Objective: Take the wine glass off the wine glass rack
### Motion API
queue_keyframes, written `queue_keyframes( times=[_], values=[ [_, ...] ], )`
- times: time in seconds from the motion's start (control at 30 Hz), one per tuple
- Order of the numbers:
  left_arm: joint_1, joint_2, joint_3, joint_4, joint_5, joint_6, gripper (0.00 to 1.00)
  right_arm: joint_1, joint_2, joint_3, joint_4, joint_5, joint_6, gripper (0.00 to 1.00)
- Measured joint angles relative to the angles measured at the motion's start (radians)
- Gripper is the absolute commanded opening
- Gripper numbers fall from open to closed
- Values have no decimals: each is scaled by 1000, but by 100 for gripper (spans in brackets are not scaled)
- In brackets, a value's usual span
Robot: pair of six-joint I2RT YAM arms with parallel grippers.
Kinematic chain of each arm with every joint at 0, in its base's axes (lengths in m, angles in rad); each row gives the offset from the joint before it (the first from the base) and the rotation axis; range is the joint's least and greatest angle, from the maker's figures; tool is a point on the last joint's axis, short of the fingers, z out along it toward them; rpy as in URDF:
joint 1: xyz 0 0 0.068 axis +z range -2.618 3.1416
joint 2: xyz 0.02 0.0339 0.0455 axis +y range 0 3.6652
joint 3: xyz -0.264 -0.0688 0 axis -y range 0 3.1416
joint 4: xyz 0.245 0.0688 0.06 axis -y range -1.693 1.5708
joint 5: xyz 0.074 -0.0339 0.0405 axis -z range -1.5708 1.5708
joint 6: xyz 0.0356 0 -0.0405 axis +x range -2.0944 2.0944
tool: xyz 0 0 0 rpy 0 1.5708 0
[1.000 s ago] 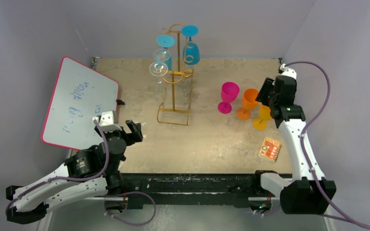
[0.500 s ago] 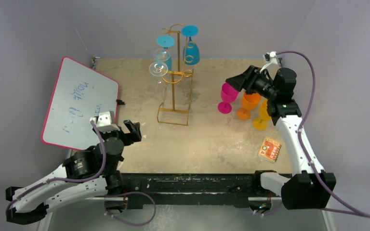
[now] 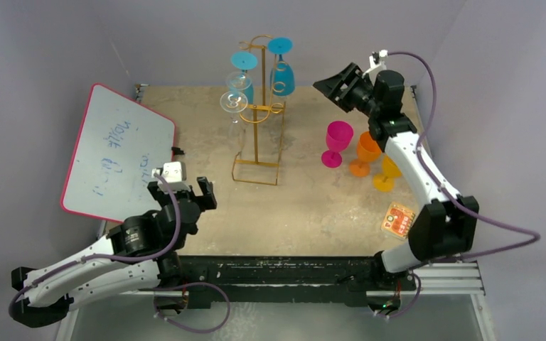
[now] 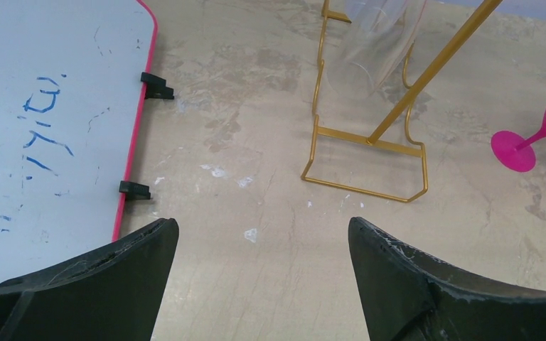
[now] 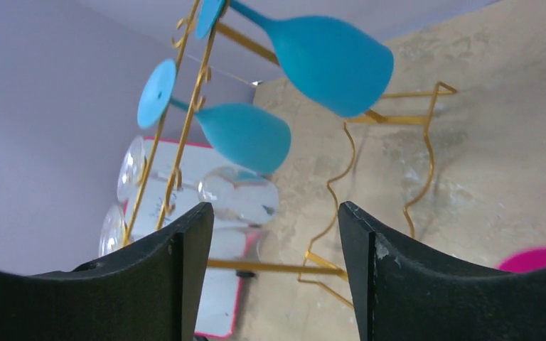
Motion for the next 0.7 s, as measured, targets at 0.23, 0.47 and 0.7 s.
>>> queue_keyframes(
  times=[0.23, 0.47, 0.7],
  values=[
    [0, 24, 1, 0, 2, 12, 91, 28, 238, 227, 50, -6, 114, 80],
    [0, -1, 3, 4, 6, 20, 91, 63, 324, 332, 95, 21, 238, 81],
    [0, -13, 3, 16, 6, 20, 91, 67, 461, 577, -19, 82, 296, 78]
  ],
)
